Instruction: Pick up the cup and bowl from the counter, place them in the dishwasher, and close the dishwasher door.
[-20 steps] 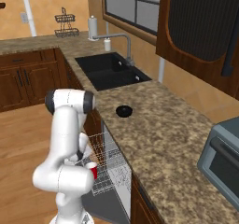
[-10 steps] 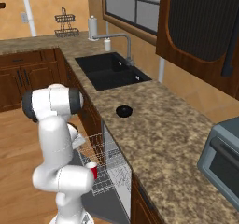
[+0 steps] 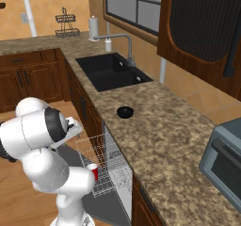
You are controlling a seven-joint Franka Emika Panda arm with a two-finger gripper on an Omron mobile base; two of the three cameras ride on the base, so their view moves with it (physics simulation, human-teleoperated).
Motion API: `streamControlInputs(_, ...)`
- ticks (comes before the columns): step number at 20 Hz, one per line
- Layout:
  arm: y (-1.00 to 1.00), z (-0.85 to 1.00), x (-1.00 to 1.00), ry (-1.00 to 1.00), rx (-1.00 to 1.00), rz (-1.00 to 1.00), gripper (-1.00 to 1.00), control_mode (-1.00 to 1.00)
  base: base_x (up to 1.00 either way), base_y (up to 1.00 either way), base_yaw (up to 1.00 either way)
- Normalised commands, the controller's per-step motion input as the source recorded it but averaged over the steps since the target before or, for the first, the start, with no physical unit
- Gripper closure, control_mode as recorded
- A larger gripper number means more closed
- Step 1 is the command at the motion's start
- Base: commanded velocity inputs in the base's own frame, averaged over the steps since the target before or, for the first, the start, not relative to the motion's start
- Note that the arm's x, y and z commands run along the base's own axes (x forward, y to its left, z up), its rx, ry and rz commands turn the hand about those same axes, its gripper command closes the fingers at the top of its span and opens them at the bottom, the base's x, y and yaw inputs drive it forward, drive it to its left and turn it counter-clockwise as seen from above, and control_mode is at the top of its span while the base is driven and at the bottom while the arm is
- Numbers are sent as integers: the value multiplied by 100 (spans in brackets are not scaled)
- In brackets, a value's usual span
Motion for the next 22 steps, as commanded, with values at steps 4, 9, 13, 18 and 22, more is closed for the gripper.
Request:
streamControlInputs(4, 0, 100, 0, -3, 0, 0, -100, -100, 0, 0, 0)
streamControlInputs(9, -1, 89, 34, -1, 0, 0, -100, -100, 0, 0, 0)
streamControlInputs(13, -12, 32, 31, 0, 0, 1, -100, -100, 0, 0, 0)
streamControlInputs(18, -15, 28, 4, 0, 0, 1, -100, -100, 0, 0, 0)
streamControlInputs(22, -5, 14, 0, 1, 2, -12, -100, -100, 0, 0, 0)
